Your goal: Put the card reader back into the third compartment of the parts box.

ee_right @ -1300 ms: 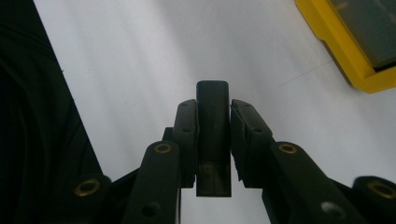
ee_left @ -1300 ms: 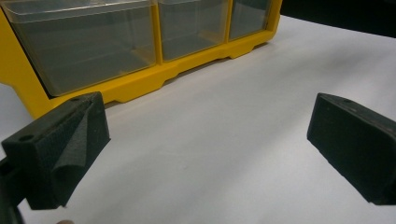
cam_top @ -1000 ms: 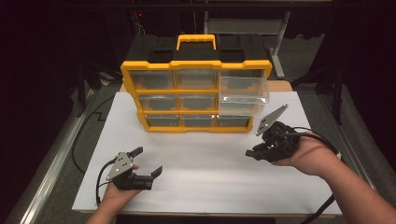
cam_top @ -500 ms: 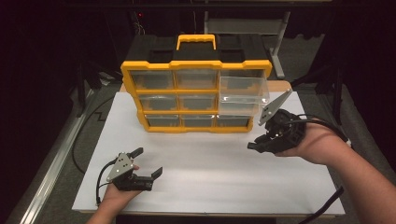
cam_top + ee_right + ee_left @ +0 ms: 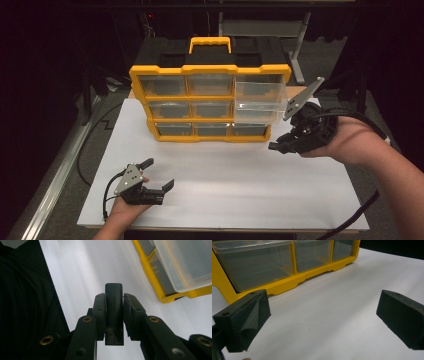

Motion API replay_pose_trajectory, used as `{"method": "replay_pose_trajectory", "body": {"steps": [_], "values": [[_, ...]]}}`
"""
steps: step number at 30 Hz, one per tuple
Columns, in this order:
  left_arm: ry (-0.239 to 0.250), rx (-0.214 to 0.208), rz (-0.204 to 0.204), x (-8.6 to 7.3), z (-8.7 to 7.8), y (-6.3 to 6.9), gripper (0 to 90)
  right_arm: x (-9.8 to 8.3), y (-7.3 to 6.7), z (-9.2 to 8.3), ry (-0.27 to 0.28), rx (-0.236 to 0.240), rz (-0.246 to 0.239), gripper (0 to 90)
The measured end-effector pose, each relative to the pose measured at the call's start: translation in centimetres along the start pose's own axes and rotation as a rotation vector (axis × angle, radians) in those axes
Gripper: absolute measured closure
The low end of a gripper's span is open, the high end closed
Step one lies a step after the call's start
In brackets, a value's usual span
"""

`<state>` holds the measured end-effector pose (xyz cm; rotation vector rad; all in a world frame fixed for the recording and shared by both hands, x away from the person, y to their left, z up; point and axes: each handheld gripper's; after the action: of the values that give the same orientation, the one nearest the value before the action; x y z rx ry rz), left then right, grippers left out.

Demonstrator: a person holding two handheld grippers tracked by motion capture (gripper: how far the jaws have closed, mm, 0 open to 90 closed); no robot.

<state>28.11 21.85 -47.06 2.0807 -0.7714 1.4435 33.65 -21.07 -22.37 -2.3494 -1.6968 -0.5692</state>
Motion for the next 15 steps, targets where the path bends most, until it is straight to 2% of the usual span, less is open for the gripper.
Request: {"method": "replay_pose_trajectory", "body": {"steps": [15], "values": [[0.002,0.000,0.001,0.0,-0.1,0.0,0.3,1.8,0.0,-2.8,0.006,-0.014,-0.019,74.7]]}}
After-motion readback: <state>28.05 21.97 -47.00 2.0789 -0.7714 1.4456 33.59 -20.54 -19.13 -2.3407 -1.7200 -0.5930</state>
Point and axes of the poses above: each handheld gripper's, and its own axes: z roughly forward along the jaws, x roughly out of its top, y roughly to its right, and after that the axes turned 3 degrees about -z, right-handed
